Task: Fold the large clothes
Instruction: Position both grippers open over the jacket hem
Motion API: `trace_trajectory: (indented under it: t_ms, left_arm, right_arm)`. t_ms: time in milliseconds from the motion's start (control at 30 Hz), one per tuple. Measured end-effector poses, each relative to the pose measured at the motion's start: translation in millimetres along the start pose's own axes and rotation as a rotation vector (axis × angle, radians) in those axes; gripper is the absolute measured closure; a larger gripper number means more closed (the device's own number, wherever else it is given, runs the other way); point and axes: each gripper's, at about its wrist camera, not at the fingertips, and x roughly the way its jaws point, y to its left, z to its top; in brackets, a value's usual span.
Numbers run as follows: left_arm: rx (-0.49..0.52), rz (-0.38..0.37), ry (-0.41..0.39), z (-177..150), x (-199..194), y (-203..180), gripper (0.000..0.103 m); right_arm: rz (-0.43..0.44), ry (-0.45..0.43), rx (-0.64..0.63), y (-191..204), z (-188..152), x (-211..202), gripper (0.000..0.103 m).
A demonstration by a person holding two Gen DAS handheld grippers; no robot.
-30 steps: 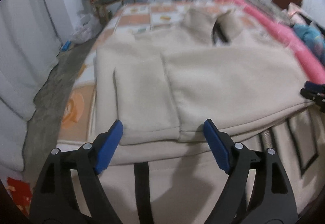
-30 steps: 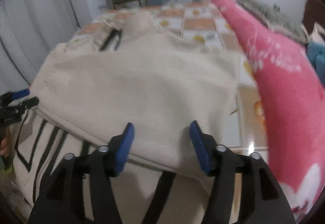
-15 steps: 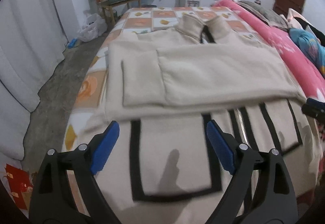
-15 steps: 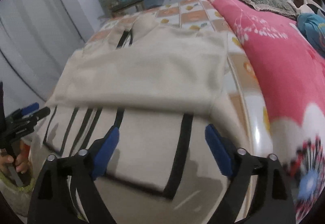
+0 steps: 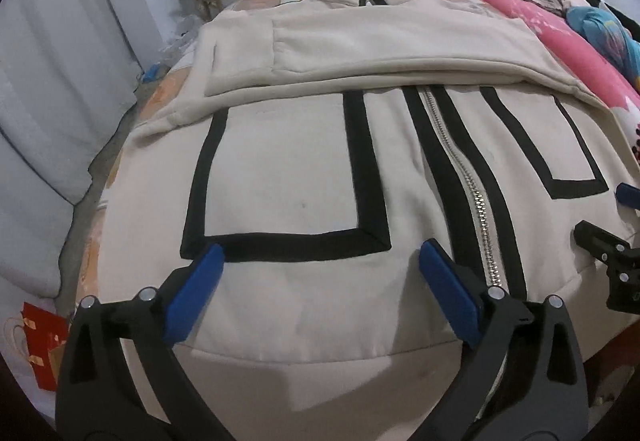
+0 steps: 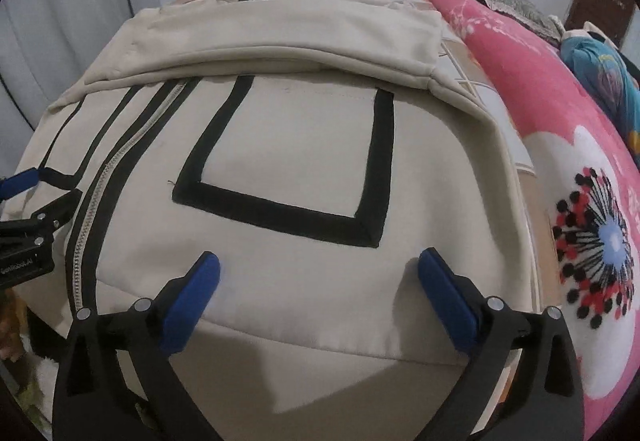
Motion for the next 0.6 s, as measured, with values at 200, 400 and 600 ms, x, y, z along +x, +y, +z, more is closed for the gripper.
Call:
trace_trajectory:
  t_ms: [200, 400, 600]
  left_arm:
    - [-0.065, -0.024, 0.015, -4.7, 0.0, 7.2, 0.007]
    - [-0.084, -0.017, 0.011, -4.9, 1.2, 6.0, 0.007]
    - [-0.083, -0.015, 0.012, -4.1, 1.0, 5.7, 0.007]
  right_arm:
    - [0.017, -0.006, -0.001, -2.0, 1.4, 1.6, 0.007]
    - [0.019, -0.032, -0.003, -1.9, -2.1, 1.1, 0.007]
    - [0.029, -0.037, -0.020, -3.1, -1.4, 1.2, 0.007]
